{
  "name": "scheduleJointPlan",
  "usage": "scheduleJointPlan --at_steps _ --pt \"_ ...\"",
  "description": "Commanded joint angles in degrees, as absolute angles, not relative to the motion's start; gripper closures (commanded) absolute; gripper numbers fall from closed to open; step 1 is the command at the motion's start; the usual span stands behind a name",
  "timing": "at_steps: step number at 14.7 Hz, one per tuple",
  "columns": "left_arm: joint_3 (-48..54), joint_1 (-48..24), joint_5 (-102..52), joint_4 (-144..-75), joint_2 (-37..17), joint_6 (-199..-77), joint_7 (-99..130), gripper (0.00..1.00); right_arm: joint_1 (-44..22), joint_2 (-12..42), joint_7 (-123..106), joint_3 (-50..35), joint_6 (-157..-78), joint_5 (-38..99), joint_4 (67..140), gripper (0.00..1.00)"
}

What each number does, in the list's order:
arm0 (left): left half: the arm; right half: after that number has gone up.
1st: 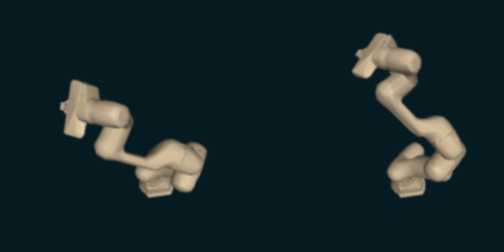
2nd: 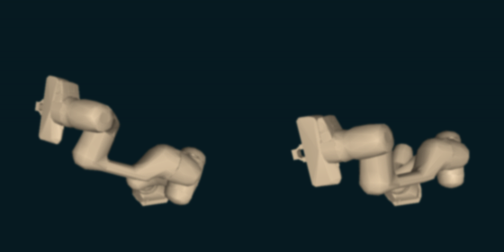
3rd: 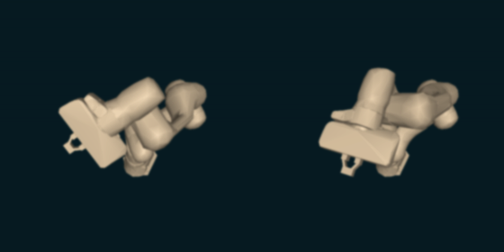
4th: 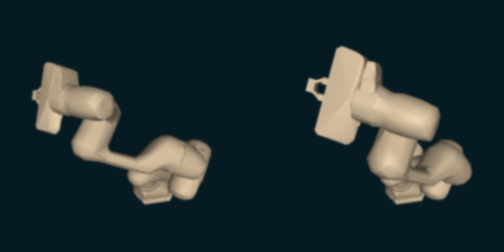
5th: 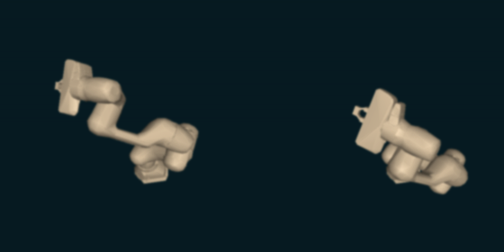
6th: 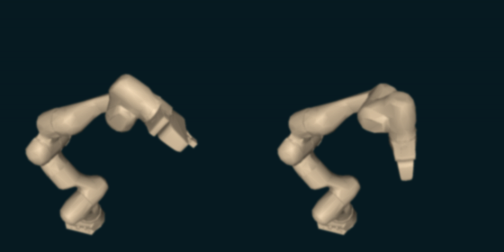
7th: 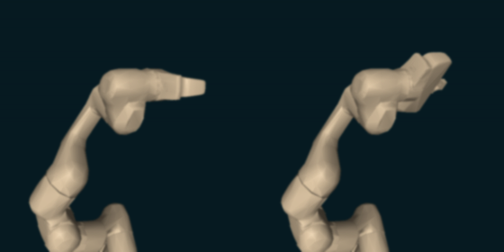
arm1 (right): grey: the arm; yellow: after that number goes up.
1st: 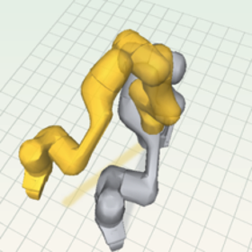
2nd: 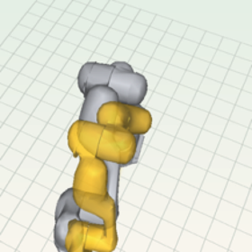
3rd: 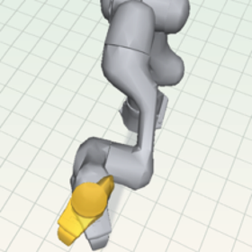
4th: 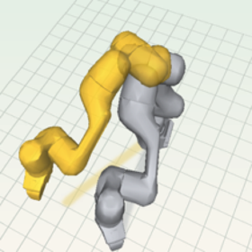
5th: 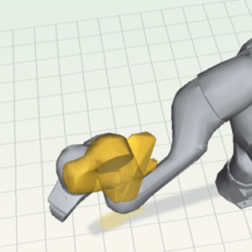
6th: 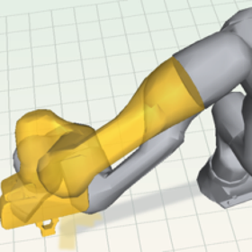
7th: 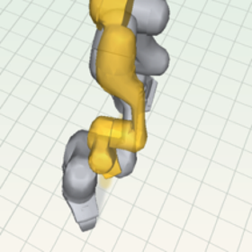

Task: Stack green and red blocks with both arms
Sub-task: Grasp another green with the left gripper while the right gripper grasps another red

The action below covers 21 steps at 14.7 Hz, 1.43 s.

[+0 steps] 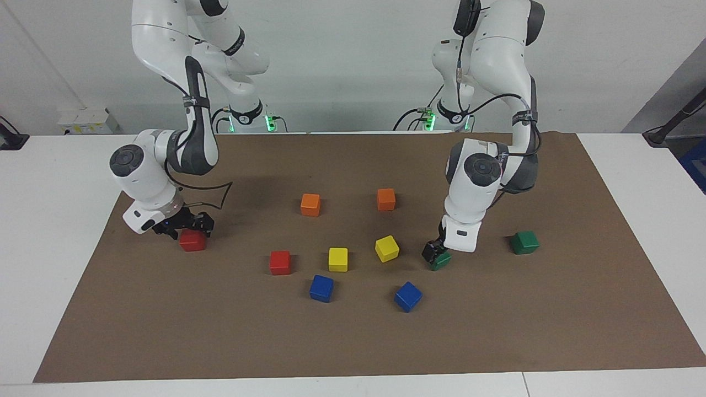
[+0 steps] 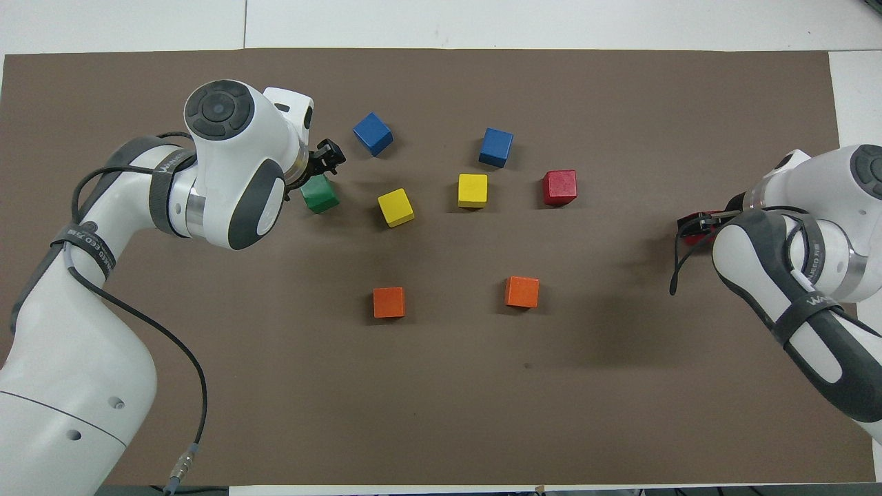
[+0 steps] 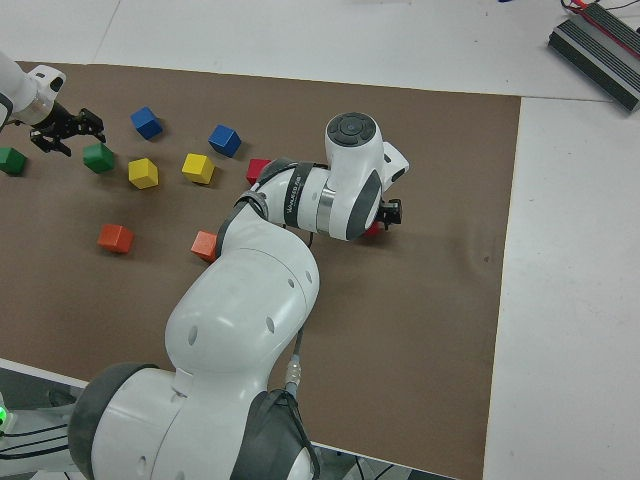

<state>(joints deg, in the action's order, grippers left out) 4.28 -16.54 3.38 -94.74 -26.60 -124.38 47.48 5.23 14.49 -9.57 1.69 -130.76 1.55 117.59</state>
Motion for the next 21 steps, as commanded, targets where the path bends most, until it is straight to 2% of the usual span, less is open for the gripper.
scheduleJointPlan --at_steps 1,3,5,8,12,17,19,20,21 --pt "3.5 -17.2 4.9 -93.8 -27.4 -126.6 48.5 0.00 1.9 12.2 -5.5 1.3 -123.8 2.3 111.5 0.00" --pt "3.5 -17.4 6.0 -94.0 -27.9 -128.1 48.4 0.00 -1.5 13.0 -4.0 1.3 -117.4 2.2 103.1 0.00" --pt "3.6 -17.6 8.5 -94.9 -28.3 -128.6 48.1 0.00 -4.1 16.3 -0.5 1.3 -110.4 1.9 93.4 0.00" --pt "3.6 -17.7 8.8 -96.6 -28.1 -129.2 47.7 0.00 -10.0 20.0 4.5 1.3 -107.3 1.4 86.5 0.00" --pt "3.7 -18.1 8.6 -98.8 -27.5 -131.2 47.9 0.00 -13.8 25.1 6.9 1.3 -108.5 1.4 83.6 0.00" --pt "3.7 -18.0 8.6 -101.0 -27.3 -133.9 47.8 0.00 -16.7 26.5 7.0 1.3 -112.8 1.3 84.9 0.00" --pt "3.7 -18.0 8.6 -101.1 -27.3 -133.9 47.9 0.00 -16.6 26.5 7.0 1.3 -115.9 1.3 87.7 0.00" --pt "3.7 -18.0 8.6 -101.0 -27.2 -133.5 47.9 0.06 -16.6 26.5 7.0 1.3 -117.2 1.3 89.0 0.00" --pt "3.7 -18.1 8.6 -100.7 -27.2 -132.7 48.0 0.24 -16.4 26.8 6.9 1.3 -118.3 1.4 89.8 0.00"
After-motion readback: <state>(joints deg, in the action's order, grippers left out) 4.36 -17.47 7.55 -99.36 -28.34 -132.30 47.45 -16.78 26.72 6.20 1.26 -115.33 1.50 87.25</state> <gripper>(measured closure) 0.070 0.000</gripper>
